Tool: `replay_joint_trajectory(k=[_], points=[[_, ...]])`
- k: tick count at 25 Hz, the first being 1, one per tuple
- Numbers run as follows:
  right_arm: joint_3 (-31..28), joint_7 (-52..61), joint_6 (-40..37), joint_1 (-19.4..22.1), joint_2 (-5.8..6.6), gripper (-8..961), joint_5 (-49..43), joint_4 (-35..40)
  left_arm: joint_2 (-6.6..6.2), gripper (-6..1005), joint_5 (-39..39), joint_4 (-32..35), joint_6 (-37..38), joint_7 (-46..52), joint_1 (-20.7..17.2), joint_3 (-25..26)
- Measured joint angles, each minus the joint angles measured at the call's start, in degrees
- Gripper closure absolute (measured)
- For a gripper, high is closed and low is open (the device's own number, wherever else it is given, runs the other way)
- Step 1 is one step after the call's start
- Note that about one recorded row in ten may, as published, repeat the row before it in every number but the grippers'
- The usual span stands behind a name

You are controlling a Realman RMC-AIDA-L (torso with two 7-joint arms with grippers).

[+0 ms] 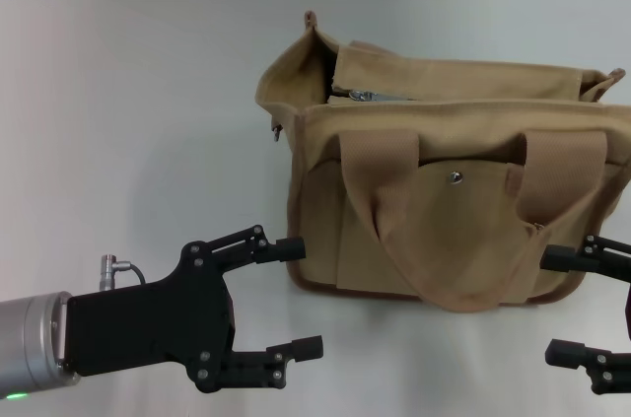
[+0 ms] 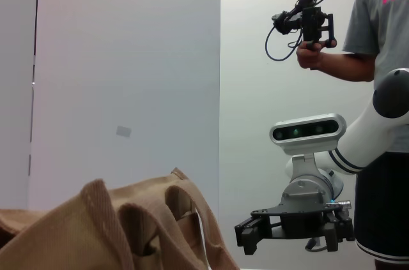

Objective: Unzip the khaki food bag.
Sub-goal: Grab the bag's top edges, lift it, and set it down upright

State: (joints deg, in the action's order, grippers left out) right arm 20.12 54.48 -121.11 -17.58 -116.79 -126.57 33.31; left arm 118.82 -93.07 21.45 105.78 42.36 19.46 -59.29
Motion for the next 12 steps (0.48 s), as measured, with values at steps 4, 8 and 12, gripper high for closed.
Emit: replay_joint_trajectory(k=[4, 8, 12], points=[[0.0, -0.09, 0.0, 0.0, -0.02, 101, 0.0, 0.0, 0.0, 158, 0.0, 0.0, 0.15, 0.0, -0.02, 0.07], [0.0, -0.25, 0.0, 0.0, -0.02, 102, 0.08, 0.0, 0.0, 158, -0.01, 0.0, 0.21, 0.04, 0.01, 0.14], [-0.12, -0.37, 0.0, 0.0, -0.23, 102, 0.33, 0.0, 0.0, 166, 0.13, 0.26, 0.35, -0.04, -0.16, 0.46]])
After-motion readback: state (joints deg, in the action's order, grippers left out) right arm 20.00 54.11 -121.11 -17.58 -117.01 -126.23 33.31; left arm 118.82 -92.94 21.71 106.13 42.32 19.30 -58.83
